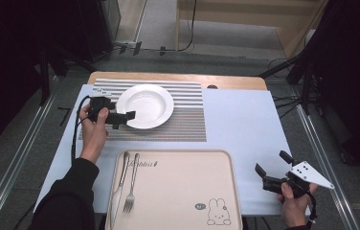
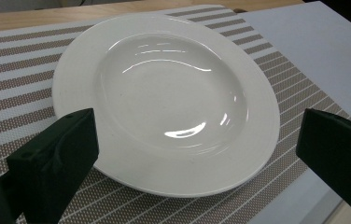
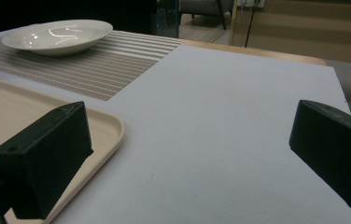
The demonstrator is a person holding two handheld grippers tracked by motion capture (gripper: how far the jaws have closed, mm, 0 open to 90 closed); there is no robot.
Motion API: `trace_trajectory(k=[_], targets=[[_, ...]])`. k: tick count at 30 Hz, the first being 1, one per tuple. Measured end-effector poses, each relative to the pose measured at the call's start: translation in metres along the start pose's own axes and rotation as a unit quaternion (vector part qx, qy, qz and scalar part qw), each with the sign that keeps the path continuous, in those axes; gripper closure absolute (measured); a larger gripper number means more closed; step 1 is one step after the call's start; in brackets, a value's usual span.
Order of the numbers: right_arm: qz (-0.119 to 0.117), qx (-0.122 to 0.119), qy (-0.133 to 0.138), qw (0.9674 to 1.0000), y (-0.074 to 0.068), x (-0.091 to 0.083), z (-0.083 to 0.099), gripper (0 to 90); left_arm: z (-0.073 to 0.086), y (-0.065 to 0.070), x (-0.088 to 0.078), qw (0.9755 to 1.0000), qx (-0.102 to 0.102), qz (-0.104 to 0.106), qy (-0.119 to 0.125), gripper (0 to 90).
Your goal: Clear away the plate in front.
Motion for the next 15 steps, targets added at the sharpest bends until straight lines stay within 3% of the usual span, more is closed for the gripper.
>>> trace_trajectory(k=[10, 15], targets=[[-0.005, -0.002, 0.002, 1.0, 0.0, 0.0, 0.0, 0.0, -0.003, -0.008, 0.015, 0.9999, 0.002, -0.008, -0.014, 0.0], [-0.004, -0.001, 0.001, 1.0, 0.001, 0.0, 0.001, 0.0, -0.003, -0.015, 0.02, 0.9998, -0.007, -0.01, -0.016, 0.0]])
Point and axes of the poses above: each handheld gripper's, and its own axes: x roughly forward along the jaws, z roughly out of its underside, y roughly to its right, the point moved 1 cm from there along x, roughly forward along the jaws, and after that the axes turned 11 degrees about x, right-handed, at the moved point
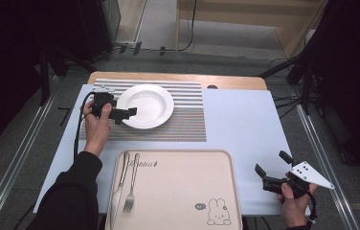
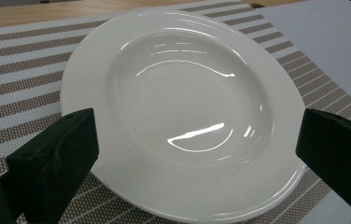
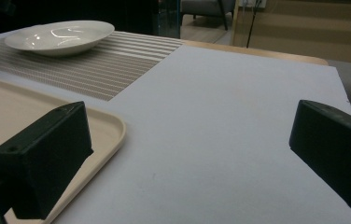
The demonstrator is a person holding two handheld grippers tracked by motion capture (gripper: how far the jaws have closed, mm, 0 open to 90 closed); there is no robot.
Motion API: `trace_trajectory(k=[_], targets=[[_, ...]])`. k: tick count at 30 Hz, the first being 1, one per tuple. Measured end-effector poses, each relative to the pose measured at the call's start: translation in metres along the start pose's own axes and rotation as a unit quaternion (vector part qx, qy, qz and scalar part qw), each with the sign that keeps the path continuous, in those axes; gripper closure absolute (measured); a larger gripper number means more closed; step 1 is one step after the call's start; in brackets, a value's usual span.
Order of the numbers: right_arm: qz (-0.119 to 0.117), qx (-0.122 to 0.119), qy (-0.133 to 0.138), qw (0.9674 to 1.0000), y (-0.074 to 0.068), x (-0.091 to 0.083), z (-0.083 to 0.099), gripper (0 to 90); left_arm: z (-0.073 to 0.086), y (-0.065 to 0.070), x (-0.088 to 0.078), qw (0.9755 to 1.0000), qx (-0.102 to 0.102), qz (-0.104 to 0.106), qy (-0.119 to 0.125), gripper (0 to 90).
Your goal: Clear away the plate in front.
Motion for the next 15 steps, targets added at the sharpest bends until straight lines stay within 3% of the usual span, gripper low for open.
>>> trace_trajectory(k=[15], targets=[[0.002, 0.002, -0.001, 1.0, 0.001, -0.001, 0.0, 0.0, 0.011, -0.023, 0.019, 0.9989, -0.04, 0.001, -0.024, 0.0]])
Point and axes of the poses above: each handheld gripper's, and its own axes: x roughly forward along the jaws, z roughly out of its underside, y roughly to its right, the point moved 1 cm from there along x, roughly forward along the jaws, and after that the axes turned 11 degrees about x, right-handed, at the moved point
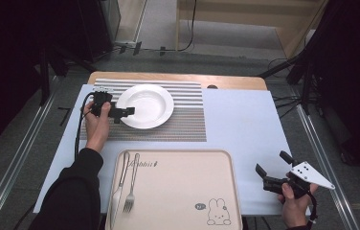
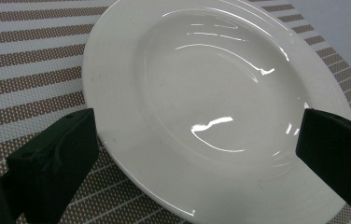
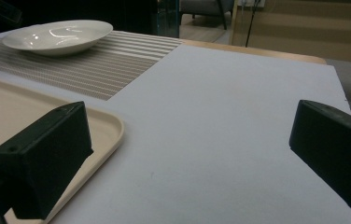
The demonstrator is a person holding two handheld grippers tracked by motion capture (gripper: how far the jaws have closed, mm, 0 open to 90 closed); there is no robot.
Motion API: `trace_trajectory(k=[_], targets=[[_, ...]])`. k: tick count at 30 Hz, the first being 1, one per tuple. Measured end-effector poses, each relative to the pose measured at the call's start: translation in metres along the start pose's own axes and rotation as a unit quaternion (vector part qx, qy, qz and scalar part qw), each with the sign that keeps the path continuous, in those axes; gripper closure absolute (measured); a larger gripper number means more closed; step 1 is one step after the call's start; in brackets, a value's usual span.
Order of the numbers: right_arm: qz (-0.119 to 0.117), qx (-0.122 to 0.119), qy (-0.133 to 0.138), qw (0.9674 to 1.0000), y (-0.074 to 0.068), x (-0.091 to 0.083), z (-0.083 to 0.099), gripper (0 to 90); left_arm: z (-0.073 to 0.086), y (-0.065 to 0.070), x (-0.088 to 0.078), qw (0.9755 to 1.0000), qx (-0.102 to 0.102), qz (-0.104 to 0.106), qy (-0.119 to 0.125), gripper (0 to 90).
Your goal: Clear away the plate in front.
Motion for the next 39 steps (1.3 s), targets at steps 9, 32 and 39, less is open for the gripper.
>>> trace_trajectory(k=[9, 32, 39], targets=[[0.002, 0.001, -0.001, 1.0, 0.001, 0.001, 0.001, 0.0, -0.001, -0.008, 0.012, 0.9996, -0.025, 0.012, 0.0, 0.0], [0.003, 0.0, -0.005, 1.0, 0.001, 0.001, 0.002, 0.0, 0.005, -0.016, 0.035, 0.996, -0.088, -0.011, -0.01, 27.5], [0.003, 0.001, -0.006, 1.0, 0.001, 0.001, 0.002, 0.0, 0.004, -0.015, 0.035, 0.9954, -0.094, -0.012, -0.014, 27.3]])
Point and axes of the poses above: each handheld gripper's, and its own axes: x roughly forward along the jaws, z roughly out of its underside, y roughly to its right, the point moved 1 cm from there along x, roughly forward along the jaws, and after that the axes turned 11 degrees about x, right-handed, at the moved point
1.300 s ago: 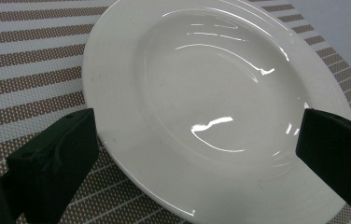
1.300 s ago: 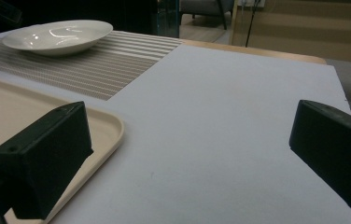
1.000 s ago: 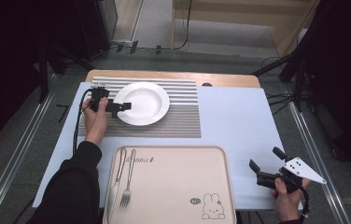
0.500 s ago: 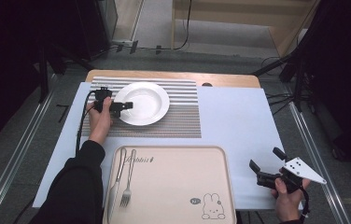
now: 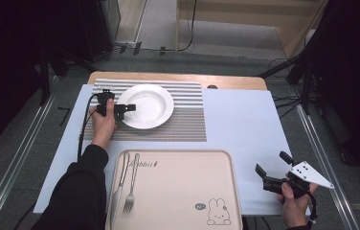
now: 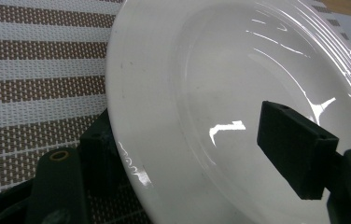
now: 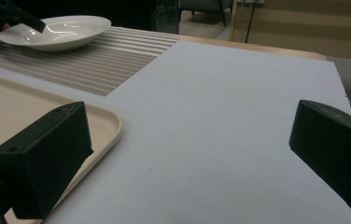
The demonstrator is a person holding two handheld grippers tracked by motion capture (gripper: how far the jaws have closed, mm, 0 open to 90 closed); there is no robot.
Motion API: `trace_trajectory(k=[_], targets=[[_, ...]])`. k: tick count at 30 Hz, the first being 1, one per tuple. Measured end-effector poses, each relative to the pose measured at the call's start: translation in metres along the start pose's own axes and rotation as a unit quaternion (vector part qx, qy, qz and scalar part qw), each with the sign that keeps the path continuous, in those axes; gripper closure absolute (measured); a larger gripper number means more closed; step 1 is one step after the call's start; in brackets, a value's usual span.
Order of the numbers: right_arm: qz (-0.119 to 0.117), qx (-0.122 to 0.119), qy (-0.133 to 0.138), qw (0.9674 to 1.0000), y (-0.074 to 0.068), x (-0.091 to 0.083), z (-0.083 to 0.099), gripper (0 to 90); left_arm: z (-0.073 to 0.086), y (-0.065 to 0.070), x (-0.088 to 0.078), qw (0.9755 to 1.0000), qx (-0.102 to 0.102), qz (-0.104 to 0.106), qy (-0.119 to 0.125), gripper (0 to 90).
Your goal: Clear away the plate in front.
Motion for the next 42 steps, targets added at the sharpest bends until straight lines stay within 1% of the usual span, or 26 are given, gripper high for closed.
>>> trace_trajectory(k=[3, 5, 6, 7, 8, 10, 11, 13, 15, 17, 18, 20, 23, 26, 27, 30, 32, 34, 35, 37, 39, 42], targets=[[0.0, 0.0, -0.001, 1.0, 0.0, 0.0, 0.0, 0.0, 0.0, 0.001, 0.0, 1.0, 0.003, 0.003, -0.001, 25.3], [0.001, 0.0, -0.002, 1.0, 0.0, 0.0, 0.0, 0.0, 0.001, 0.001, 0.0, 1.0, 0.009, -0.001, -0.001, 25.2], [0.001, 0.0, -0.002, 1.0, 0.0, 0.0, 0.0, 0.0, 0.001, 0.003, 0.001, 0.9999, 0.012, -0.009, -0.004, 26.4], [0.001, 0.001, -0.002, 1.0, 0.0, 0.0, 0.0, 0.0, 0.0, 0.005, 0.001, 0.9995, 0.023, -0.022, -0.009, 28.4], [0.002, 0.0, -0.001, 1.0, 0.0, 0.0, 0.0, 0.0, 0.0, 0.008, 0.002, 0.9985, 0.036, -0.04, -0.014, 31.2], [0.002, 0.001, -0.001, 1.0, 0.0, 0.0, 0.0, 0.0, 0.0, 0.015, 0.004, 0.9947, 0.064, -0.076, -0.027, 37.3], [0.002, 0.001, -0.001, 1.0, 0.0, 0.001, 0.0, 0.0, -0.001, 0.017, 0.005, 0.9938, 0.067, -0.083, -0.03, 38.9], [0.001, 0.0, -0.002, 1.0, -0.001, 0.0, 0.0, 0.0, -0.002, 0.017, 0.004, 0.9938, 0.061, -0.088, -0.032, 41.3], [0.001, -0.002, -0.001, 1.0, -0.001, 0.001, 0.0, 0.0, -0.002, 0.015, 0.003, 0.9946, 0.052, -0.084, -0.03, 43.6], [0.001, 0.0, -0.002, 1.0, -0.001, 0.0, 0.0, 0.0, -0.002, 0.012, 0.001, 0.9959, 0.042, -0.073, -0.031, 46.9], [0.001, 0.0, -0.002, 1.0, -0.001, 0.0, 0.0, 0.0, -0.002, 0.011, 0.0, 0.9968, 0.033, -0.067, -0.03, 48.4], [0.002, 0.0, -0.002, 1.0, 0.0, 0.001, 0.0, 0.0, -0.002, 0.006, -0.003, 0.9984, 0.017, -0.045, -0.029, 52.5], [0.001, -0.001, -0.002, 1.0, 0.0, 0.001, 0.0, 0.0, 0.0, 0.0, -0.006, 0.9995, 0.0, -0.015, -0.027, 56.8], [0.001, -0.002, -0.002, 1.0, 0.0, 0.002, 0.0, 0.0, 0.0, 0.002, -0.007, 0.9995, 0.004, -0.01, -0.031, 57.5], [0.001, -0.001, -0.003, 1.0, -0.001, 0.002, 0.0, 0.0, 0.0, 0.003, -0.008, 0.9995, 0.007, -0.009, -0.029, 57.8], [0.002, 0.0, -0.004, 1.0, -0.001, 0.003, 0.0, 0.0, -0.002, 0.006, -0.011, 0.9998, 0.006, 0.005, -0.017, 60.9], [0.002, -0.002, -0.004, 1.0, -0.001, 0.003, 0.0, 0.0, -0.002, 0.007, -0.013, 0.9998, 0.008, 0.01, -0.015, 62.1], [0.002, -0.002, -0.003, 1.0, -0.001, 0.003, 0.0, 0.0, -0.002, 0.007, -0.015, 0.9997, 0.005, 0.017, -0.015, 63.0], [0.003, 0.0, -0.003, 1.0, -0.001, 0.002, 0.0, 0.0, -0.002, 0.008, -0.016, 0.9998, 0.005, 0.016, -0.013, 63.2], [0.004, -0.001, -0.002, 1.0, -0.001, 0.002, 0.0, 0.0, 0.0, 0.009, -0.018, 0.9996, 0.002, 0.026, -0.007, 64.2], [0.006, -0.002, -0.002, 1.0, 0.0, 0.002, 0.0, 0.0, 0.001, 0.01, -0.02, 0.9997, -0.001, 0.026, -0.005, 64.7], [0.007, -0.001, -0.001, 1.0, -0.001, 0.003, 0.0, 0.0, 0.004, 0.009, -0.023, 0.9992, -0.006, 0.039, 0.001, 65.8]])
Point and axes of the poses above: each handheld gripper's, and its own axes: x roughly forward along the jaws, z roughly out of its underside, y roughly to its right, the point moved 1 cm from there along x, roughly forward along the jaws, and after that the axes turned 11 degrees about x, right-handed, at the moved point
